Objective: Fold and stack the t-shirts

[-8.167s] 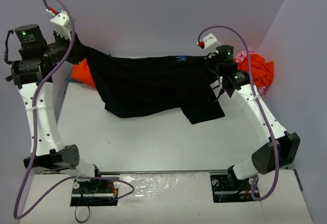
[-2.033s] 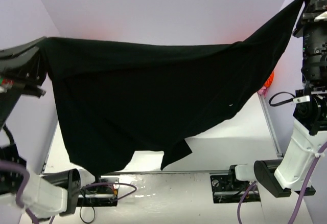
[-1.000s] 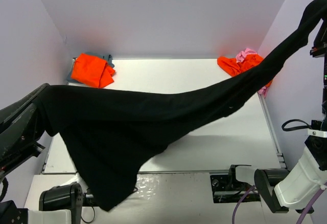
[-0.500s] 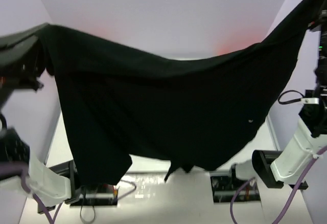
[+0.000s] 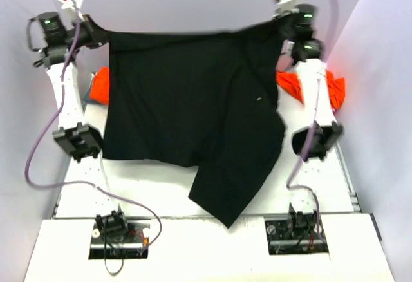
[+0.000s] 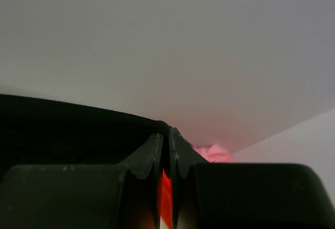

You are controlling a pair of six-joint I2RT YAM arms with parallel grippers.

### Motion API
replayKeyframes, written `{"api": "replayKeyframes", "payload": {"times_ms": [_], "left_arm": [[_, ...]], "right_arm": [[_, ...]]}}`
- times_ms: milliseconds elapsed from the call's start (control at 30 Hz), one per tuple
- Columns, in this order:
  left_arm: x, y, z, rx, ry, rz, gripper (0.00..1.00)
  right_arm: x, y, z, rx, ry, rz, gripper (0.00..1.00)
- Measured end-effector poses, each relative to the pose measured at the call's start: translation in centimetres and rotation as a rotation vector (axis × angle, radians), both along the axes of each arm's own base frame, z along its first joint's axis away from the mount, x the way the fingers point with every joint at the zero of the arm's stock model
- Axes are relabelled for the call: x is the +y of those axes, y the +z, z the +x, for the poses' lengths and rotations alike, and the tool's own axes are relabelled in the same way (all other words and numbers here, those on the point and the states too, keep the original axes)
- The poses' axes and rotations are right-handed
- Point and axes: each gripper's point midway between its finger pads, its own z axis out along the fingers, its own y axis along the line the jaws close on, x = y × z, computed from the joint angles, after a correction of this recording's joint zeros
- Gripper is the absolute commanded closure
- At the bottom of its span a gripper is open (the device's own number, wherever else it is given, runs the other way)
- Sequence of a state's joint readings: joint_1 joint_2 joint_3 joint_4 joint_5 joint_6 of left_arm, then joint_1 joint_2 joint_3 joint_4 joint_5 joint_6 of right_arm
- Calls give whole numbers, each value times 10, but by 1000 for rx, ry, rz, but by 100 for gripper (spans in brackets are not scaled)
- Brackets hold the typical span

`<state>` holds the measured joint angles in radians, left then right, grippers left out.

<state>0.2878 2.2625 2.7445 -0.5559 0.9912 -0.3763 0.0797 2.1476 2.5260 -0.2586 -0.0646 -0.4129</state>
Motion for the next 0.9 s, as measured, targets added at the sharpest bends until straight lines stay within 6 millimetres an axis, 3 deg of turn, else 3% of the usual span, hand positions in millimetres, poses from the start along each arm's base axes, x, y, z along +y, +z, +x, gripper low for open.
{"api": "replayKeyframes", "payload": {"times_ms": [100, 200, 267, 333, 500, 733, 900], "left_arm": [[-12, -54, 21, 105, -16, 19, 100], [-28, -76, 30, 122, -40, 60, 100], [-39, -81, 34, 108, -54, 97, 100], [-46, -84, 38, 83, -57, 139, 100], [-53, -105, 50, 78, -60, 195, 100], [-46, -197, 45, 280, -87, 209, 100], [-33, -231, 40, 345, -83, 223, 100]], "right_arm": [[34, -83, 23, 153, 25, -76, 100], [62, -139, 29, 251, 56, -138, 100], [75, -164, 29, 291, 68, -172, 100], [81, -175, 31, 297, 61, -203, 100], [85, -181, 38, 276, 33, -243, 100], [89, -213, 31, 340, 42, -245, 100], [105, -253, 0, 477, 110, -223, 100]]}}
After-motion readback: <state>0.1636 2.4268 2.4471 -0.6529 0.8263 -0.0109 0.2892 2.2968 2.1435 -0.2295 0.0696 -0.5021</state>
